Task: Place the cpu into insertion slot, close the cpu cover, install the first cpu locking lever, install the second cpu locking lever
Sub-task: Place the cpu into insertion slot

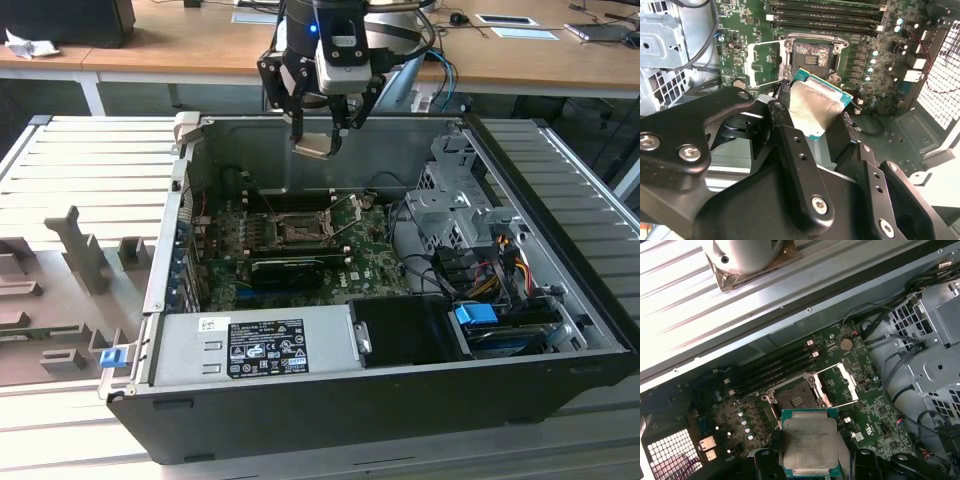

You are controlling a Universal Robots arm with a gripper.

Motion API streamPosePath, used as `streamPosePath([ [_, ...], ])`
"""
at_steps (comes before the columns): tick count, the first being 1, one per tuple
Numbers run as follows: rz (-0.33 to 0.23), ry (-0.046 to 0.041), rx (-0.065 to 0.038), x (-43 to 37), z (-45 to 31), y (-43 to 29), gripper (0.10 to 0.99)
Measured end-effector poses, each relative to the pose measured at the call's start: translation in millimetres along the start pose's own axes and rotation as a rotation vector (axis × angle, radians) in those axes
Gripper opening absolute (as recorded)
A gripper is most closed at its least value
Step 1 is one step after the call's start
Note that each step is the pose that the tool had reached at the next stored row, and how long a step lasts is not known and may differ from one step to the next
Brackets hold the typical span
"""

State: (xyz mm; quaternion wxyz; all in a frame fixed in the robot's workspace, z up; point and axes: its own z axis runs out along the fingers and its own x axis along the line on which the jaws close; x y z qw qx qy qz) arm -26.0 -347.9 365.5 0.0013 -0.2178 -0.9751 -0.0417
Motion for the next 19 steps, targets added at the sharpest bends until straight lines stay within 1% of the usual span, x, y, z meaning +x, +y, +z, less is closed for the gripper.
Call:
streamPosePath([
  [1,0.017,-0.0013,0.000,0.0,0.0,0.0,0.525],
  [5,0.040,-0.0033,-0.001,0.0,0.0,0.0,0.525],
  [7,0.064,-0.0053,-0.001,0.0,0.0,0.0,0.525],
  [10,0.149,-0.0122,-0.003,0.0,0.3,0.0,0.525],
  [12,0.178,-0.0147,-0.003,-0.1,0.8,0.0,0.525],
  [19,0.182,-0.0156,-0.002,-0.1,3.9,-0.3,0.525],
])
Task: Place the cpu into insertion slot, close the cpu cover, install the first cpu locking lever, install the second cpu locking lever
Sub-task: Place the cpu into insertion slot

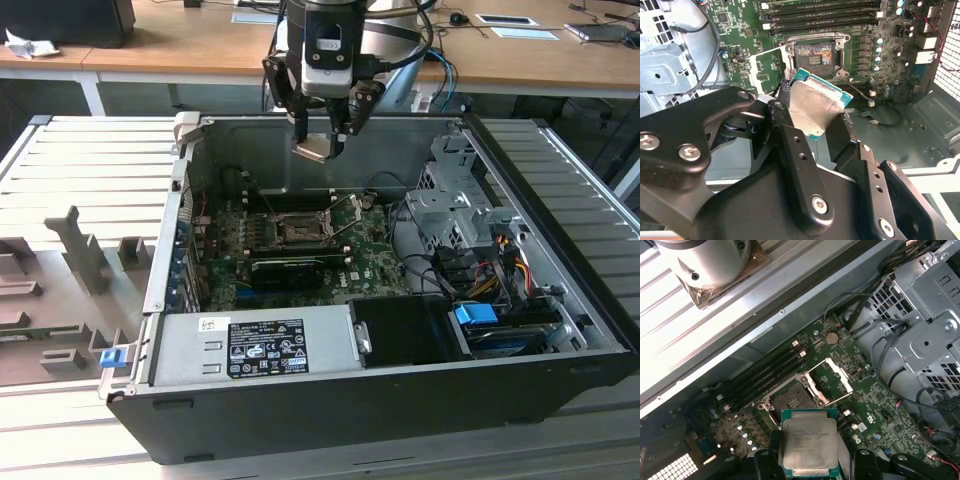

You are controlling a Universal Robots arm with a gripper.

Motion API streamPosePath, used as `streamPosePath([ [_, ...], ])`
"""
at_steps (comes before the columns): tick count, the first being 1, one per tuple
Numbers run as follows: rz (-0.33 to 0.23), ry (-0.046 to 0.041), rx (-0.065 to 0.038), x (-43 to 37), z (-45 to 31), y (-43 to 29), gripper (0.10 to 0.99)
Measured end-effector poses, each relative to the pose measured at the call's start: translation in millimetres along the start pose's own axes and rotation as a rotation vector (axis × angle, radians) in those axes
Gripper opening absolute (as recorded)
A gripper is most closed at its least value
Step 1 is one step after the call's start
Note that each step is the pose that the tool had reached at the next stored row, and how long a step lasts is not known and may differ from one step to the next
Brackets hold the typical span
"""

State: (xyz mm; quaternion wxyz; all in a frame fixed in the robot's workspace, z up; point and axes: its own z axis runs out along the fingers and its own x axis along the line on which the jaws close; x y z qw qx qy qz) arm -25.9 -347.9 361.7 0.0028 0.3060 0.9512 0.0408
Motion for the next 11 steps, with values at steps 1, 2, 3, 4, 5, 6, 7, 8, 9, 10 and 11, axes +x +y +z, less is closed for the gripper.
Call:
streamPosePath([
  [1,0.000,0.0000,0.000,0.0,0.1,0.0,0.525],
  [2,0.000,0.0000,0.000,0.0,0.3,0.0,0.525],
  [3,0.001,-0.0001,0.000,0.0,0.3,0.0,0.525],
  [4,0.004,-0.0003,0.000,0.0,0.4,0.0,0.525],
  [5,0.006,-0.0004,0.000,0.0,0.4,0.0,0.525],
  [6,0.008,-0.0006,0.000,0.0,0.5,0.0,0.525],
  [7,0.011,-0.0009,0.000,0.0,0.5,0.0,0.525],
  [8,0.016,-0.0013,0.000,0.0,0.5,0.0,0.525],
  [9,0.024,-0.0019,-0.001,0.0,0.6,0.0,0.525],
  [10,0.031,-0.0025,-0.001,0.0,0.7,0.0,0.525],
  [11,0.037,-0.0030,-0.001,0.0,0.7,0.0,0.525],
])
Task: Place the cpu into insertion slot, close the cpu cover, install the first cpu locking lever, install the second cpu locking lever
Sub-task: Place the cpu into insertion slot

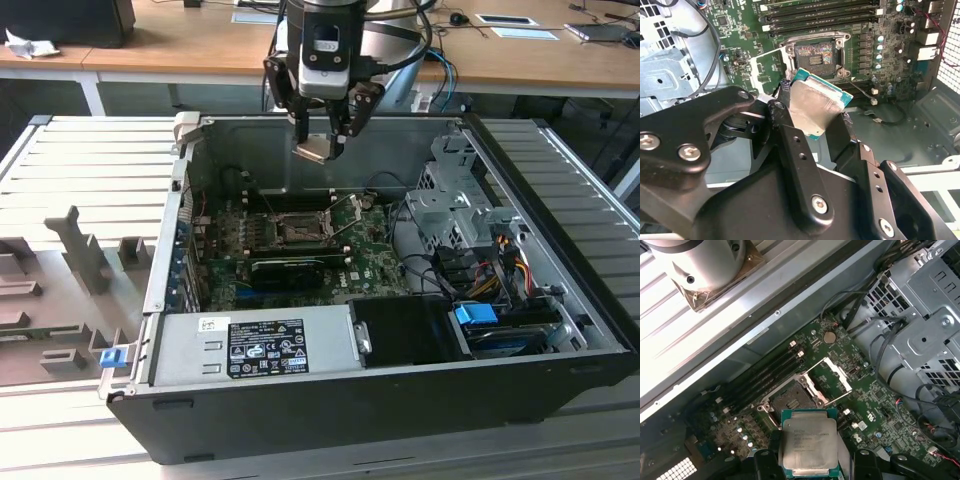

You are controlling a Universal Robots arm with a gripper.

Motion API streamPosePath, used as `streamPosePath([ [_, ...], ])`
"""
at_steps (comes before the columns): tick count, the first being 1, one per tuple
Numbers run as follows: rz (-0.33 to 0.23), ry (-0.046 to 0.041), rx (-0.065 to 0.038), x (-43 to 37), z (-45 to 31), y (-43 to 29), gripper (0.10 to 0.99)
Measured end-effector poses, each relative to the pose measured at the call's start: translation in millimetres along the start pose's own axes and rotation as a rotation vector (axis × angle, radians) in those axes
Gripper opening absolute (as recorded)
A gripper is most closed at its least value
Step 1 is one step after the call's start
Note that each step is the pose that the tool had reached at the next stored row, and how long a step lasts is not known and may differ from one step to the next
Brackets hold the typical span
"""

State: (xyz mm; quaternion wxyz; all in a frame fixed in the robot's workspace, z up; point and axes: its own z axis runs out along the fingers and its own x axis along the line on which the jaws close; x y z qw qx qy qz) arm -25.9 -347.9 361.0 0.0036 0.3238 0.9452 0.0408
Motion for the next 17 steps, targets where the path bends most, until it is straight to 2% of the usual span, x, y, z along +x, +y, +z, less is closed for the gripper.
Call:
streamPosePath([
  [17,0.078,-0.0062,-0.001,0.0,0.4,0.0,0.525],
])
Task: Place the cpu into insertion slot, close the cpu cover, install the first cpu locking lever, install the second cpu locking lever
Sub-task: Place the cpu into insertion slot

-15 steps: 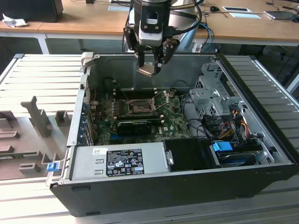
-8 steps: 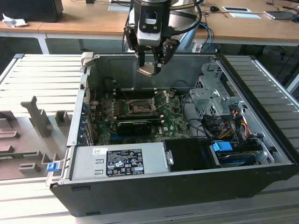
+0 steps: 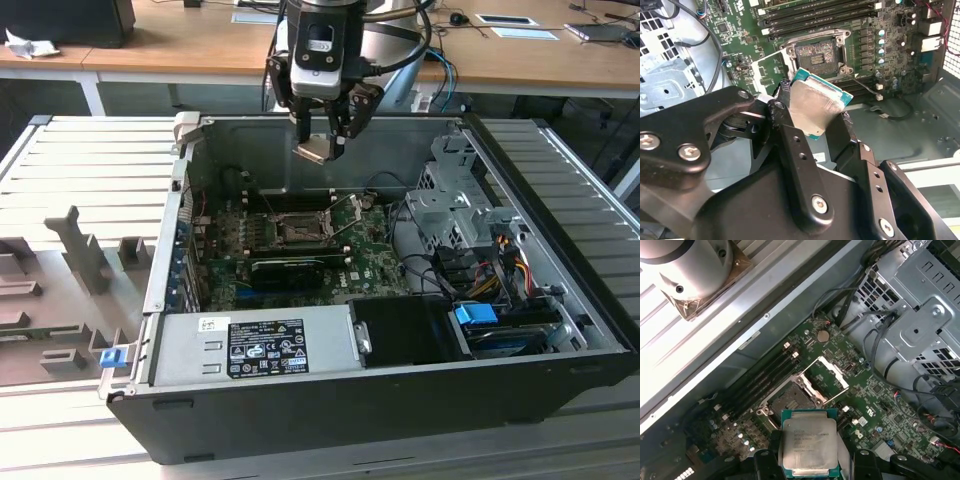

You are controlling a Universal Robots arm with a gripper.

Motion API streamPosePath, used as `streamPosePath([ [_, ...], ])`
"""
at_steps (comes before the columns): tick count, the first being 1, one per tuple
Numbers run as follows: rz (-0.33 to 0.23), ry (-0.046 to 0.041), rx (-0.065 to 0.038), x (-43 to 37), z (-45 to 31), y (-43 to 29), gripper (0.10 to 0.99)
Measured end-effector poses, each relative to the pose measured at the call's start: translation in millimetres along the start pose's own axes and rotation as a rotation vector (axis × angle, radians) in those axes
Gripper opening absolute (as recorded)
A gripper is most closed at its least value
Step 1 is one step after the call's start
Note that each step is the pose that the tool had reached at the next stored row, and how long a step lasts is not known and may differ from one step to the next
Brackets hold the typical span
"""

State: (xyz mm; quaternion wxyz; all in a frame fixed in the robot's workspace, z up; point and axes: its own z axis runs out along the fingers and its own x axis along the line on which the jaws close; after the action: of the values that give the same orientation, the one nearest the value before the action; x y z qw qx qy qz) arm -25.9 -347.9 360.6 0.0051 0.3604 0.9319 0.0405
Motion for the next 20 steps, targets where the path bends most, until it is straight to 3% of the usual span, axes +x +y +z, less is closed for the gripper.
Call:
streamPosePath([
  [20,0.103,-0.0082,-0.002,0.0,0.7,-0.1,0.525],
])
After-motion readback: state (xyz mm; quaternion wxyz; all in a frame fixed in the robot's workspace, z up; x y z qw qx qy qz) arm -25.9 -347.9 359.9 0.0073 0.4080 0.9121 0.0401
